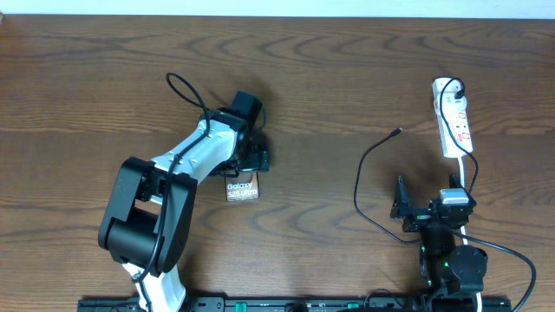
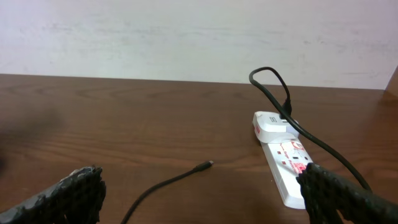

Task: Plug charger to phone and switch on socket
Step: 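Lift the phone with the left gripper, tilting it upright, then raise and rotate the phone with the left gripper, bottom edge toward right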

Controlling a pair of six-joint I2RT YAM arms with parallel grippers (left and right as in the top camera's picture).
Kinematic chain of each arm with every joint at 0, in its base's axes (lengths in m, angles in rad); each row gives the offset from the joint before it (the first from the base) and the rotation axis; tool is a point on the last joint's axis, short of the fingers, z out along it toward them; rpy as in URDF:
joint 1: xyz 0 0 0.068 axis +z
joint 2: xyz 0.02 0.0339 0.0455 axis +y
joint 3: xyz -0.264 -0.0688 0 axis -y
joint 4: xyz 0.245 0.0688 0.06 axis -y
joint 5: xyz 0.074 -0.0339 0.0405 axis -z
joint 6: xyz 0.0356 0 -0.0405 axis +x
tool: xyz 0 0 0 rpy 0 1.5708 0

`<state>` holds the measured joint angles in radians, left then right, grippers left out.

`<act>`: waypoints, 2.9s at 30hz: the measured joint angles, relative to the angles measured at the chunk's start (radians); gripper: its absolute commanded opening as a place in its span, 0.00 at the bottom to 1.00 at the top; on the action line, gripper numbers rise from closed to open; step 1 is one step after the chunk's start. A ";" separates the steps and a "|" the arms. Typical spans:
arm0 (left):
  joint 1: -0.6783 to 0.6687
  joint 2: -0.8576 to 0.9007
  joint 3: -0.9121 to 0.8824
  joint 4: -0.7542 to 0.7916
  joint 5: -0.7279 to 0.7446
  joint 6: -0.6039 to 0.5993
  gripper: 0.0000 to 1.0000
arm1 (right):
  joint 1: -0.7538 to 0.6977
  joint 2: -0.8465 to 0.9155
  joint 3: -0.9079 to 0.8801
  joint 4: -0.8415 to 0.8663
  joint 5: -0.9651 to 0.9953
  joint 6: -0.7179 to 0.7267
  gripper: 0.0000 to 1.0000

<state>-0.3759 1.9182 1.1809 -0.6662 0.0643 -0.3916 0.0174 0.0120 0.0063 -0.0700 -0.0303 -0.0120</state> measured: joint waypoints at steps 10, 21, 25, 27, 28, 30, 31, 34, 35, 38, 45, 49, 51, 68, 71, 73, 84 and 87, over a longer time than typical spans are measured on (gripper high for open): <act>0.000 0.002 0.000 -0.005 -0.011 0.000 0.86 | 0.000 0.000 0.000 0.000 0.000 0.000 0.99; 0.002 0.002 0.000 -0.006 -0.011 0.000 0.71 | 0.000 0.000 0.000 0.000 0.000 0.000 0.99; 0.002 0.002 0.000 -0.004 -0.011 0.000 0.65 | 0.000 0.000 0.000 0.000 0.000 0.000 0.99; 0.002 0.002 0.000 -0.004 -0.011 0.000 0.63 | 0.000 0.000 0.000 0.000 0.000 0.000 0.99; 0.002 0.002 0.000 -0.004 -0.011 0.000 0.62 | 0.000 0.000 0.000 0.000 0.000 0.000 0.99; 0.002 0.002 0.000 -0.004 -0.011 0.000 0.61 | 0.000 0.000 0.000 0.000 0.000 0.000 0.99; 0.002 0.002 0.000 -0.004 -0.011 0.000 0.60 | 0.000 0.000 0.000 0.000 0.000 0.000 0.99; 0.002 0.002 0.003 -0.008 -0.010 0.000 0.57 | 0.000 0.000 0.000 0.000 0.000 0.000 0.99; 0.002 0.002 0.004 -0.010 -0.010 0.000 0.56 | 0.000 0.000 0.000 0.000 0.000 0.000 0.99; 0.002 0.003 0.010 -0.019 -0.007 0.000 0.55 | 0.000 0.000 0.000 0.000 0.000 0.000 0.99; 0.005 0.004 0.017 -0.035 0.036 0.000 0.55 | 0.000 0.000 0.000 0.000 0.000 0.000 0.99; 0.008 0.000 0.018 -0.035 0.072 0.000 0.55 | 0.000 0.000 0.000 0.000 0.000 0.000 0.99; 0.008 -0.002 0.018 -0.035 0.106 -0.001 0.55 | 0.000 0.000 0.000 0.000 0.000 0.000 0.99; 0.006 -0.005 0.018 -0.023 0.342 -0.001 0.54 | 0.000 0.000 0.000 0.000 0.000 0.000 0.99; 0.006 -0.005 0.018 -0.016 0.384 -0.001 0.54 | 0.000 0.000 0.000 0.000 0.000 0.000 0.99; 0.006 -0.005 0.018 -0.006 0.415 -0.001 0.54 | 0.000 0.000 0.000 0.000 0.000 0.000 0.99; 0.016 -0.005 0.019 0.148 0.701 -0.004 0.54 | 0.000 0.000 0.000 0.000 0.000 0.000 0.99; 0.029 -0.005 0.019 0.204 0.801 -0.006 0.54 | 0.000 0.000 0.000 0.000 0.000 0.000 0.99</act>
<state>-0.3473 1.9133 1.1995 -0.4618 0.8650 -0.3981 0.0174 0.0120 0.0063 -0.0700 -0.0303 -0.0120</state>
